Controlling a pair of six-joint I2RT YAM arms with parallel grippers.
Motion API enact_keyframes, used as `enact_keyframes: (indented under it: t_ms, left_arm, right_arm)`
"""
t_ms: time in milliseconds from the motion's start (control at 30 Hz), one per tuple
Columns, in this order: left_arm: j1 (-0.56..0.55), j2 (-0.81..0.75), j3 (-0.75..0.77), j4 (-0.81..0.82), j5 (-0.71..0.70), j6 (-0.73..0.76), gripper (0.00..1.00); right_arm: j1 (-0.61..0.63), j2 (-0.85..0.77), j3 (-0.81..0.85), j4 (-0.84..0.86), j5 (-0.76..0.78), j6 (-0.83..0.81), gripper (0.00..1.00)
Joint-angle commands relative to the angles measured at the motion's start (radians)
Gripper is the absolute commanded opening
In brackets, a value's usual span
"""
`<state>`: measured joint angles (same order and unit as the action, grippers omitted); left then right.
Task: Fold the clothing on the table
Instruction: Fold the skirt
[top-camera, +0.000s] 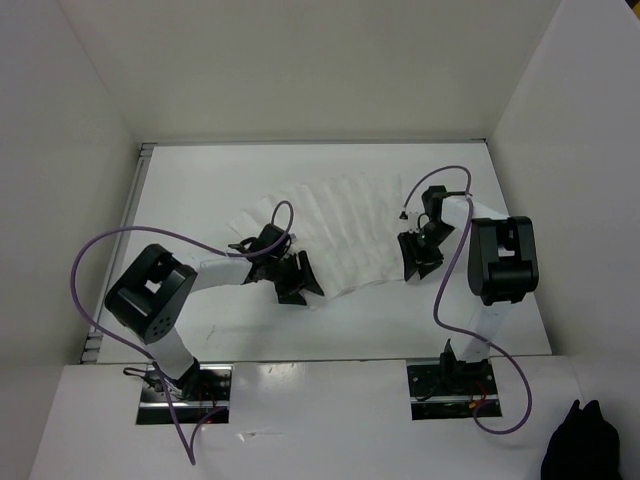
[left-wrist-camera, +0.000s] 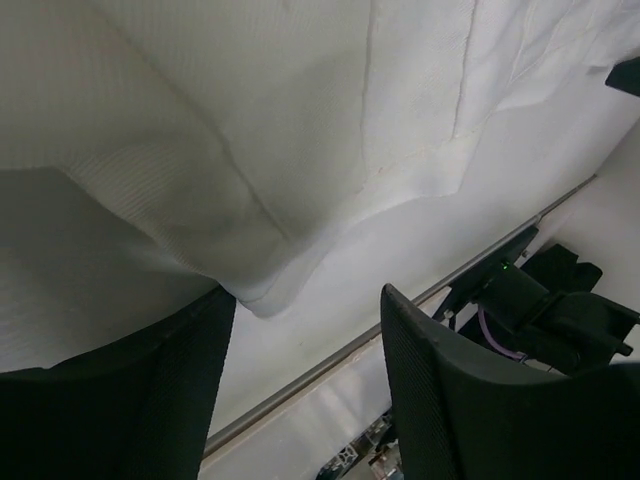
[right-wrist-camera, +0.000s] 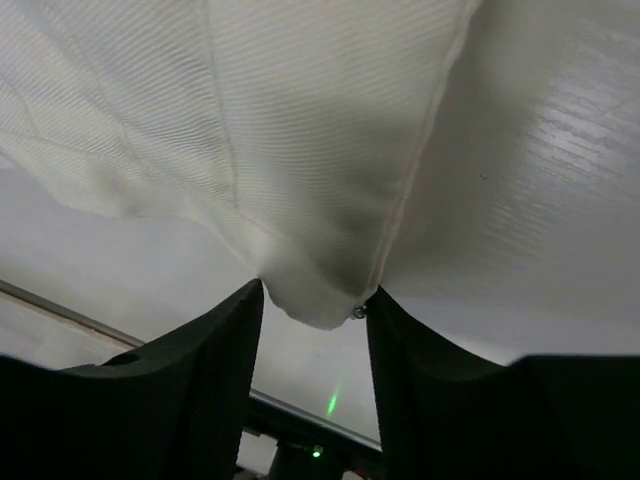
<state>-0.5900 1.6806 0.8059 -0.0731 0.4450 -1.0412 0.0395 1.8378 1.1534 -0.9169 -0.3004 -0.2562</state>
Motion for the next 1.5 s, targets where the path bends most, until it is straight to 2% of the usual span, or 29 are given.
enact_keyframes:
  t_ms: [0, 33, 100, 133, 167, 200, 233, 333, 533, 600, 633, 667, 700, 767, 800, 833, 867, 1000, 1067, 1100, 1200, 1333, 1467]
  left_arm:
    - [-0.007, 0.004, -0.014, -0.065, -0.046, 0.007, 0.68]
    - [-0.007, -0.007, -0.026, -0.065, -0.057, -0.002, 0.65]
    - [0.002, -0.007, -0.027, -0.065, -0.066, -0.002, 0.51]
    - [0.013, -0.007, -0.027, -0.077, -0.086, -0.002, 0.45]
    - [0.013, -0.007, -0.027, -0.100, -0.100, 0.012, 0.34]
    - [0.025, -0.018, -0.017, -0.112, -0.118, 0.029, 0.29]
    - [0.036, -0.018, -0.017, -0.128, -0.135, 0.038, 0.24]
    - [0.088, -0.045, 0.006, -0.165, -0.206, 0.091, 0.18]
    - [0.261, -0.047, 0.096, -0.214, -0.238, 0.214, 0.17]
    - [0.307, -0.029, 0.119, -0.226, -0.238, 0.237, 0.17]
    - [0.321, -0.028, 0.133, -0.226, -0.238, 0.237, 0.19]
    - [0.332, -0.028, 0.133, -0.226, -0.226, 0.251, 0.22]
    - [0.346, -0.028, 0.133, -0.226, -0.197, 0.260, 0.30]
    - [0.346, -0.028, 0.133, -0.226, -0.171, 0.260, 0.37]
    - [0.346, -0.044, 0.122, -0.226, -0.152, 0.245, 0.40]
    - [0.346, -0.056, 0.112, -0.214, -0.113, 0.230, 0.46]
    - [0.346, -0.090, 0.083, -0.205, -0.098, 0.193, 0.47]
    - [0.319, -0.199, 0.013, -0.154, -0.058, 0.083, 0.49]
    - [0.296, -0.238, -0.013, -0.133, -0.032, 0.053, 0.49]
    - [0.295, -0.248, -0.025, -0.123, -0.032, 0.031, 0.49]
    - [0.275, -0.248, -0.034, -0.097, -0.023, 0.017, 0.49]
    - [0.252, -0.147, -0.024, -0.068, 0.012, 0.017, 0.50]
    - [0.208, -0.114, 0.006, -0.094, 0.012, 0.003, 0.50]
  right_arm:
    - [0.007, 0.011, 0.005, -0.008, 0.023, 0.015, 0.48]
    - [0.007, 0.011, 0.005, -0.008, 0.023, 0.015, 0.32]
    - [0.007, 0.023, 0.005, -0.008, 0.003, 0.025, 0.20]
    - [0.007, 0.032, 0.005, -0.008, 0.003, 0.025, 0.17]
    - [0.007, 0.032, 0.014, -0.008, -0.008, 0.025, 0.16]
    - [0.007, 0.032, 0.014, 0.001, -0.008, 0.025, 0.16]
    - [0.007, 0.032, 0.014, 0.001, -0.008, 0.025, 0.11]
    - [0.016, 0.023, 0.032, 0.019, -0.031, 0.025, 0.10]
    - [0.077, 0.060, 0.060, 0.010, -0.069, 0.015, 0.10]
    - [0.077, 0.051, 0.069, 0.001, -0.069, 0.002, 0.16]
    - [0.077, 0.041, 0.081, -0.011, -0.059, -0.011, 0.23]
    - [0.077, 0.032, 0.094, -0.025, -0.048, -0.011, 0.44]
    - [0.077, 0.022, 0.130, -0.036, -0.039, -0.011, 0.54]
    - [0.045, -0.014, 0.184, -0.075, -0.062, -0.011, 0.74]
    - [0.045, -0.026, 0.230, -0.076, -0.071, 0.006, 0.79]
    - [0.045, -0.055, 0.242, -0.076, -0.083, 0.020, 0.80]
    - [0.045, -0.067, 0.243, -0.076, -0.083, 0.034, 0.82]
    - [0.057, -0.055, 0.178, -0.025, -0.042, 0.044, 0.81]
    - [0.057, -0.034, 0.160, -0.002, -0.008, 0.044, 0.76]
    - [0.047, -0.025, 0.140, 0.018, -0.008, 0.044, 0.69]
    - [0.046, -0.025, 0.117, 0.036, 0.030, 0.044, 0.58]
    - [0.046, -0.002, 0.117, 0.050, 0.092, 0.044, 0.57]
    - [0.046, 0.009, 0.126, 0.050, 0.103, 0.034, 0.59]
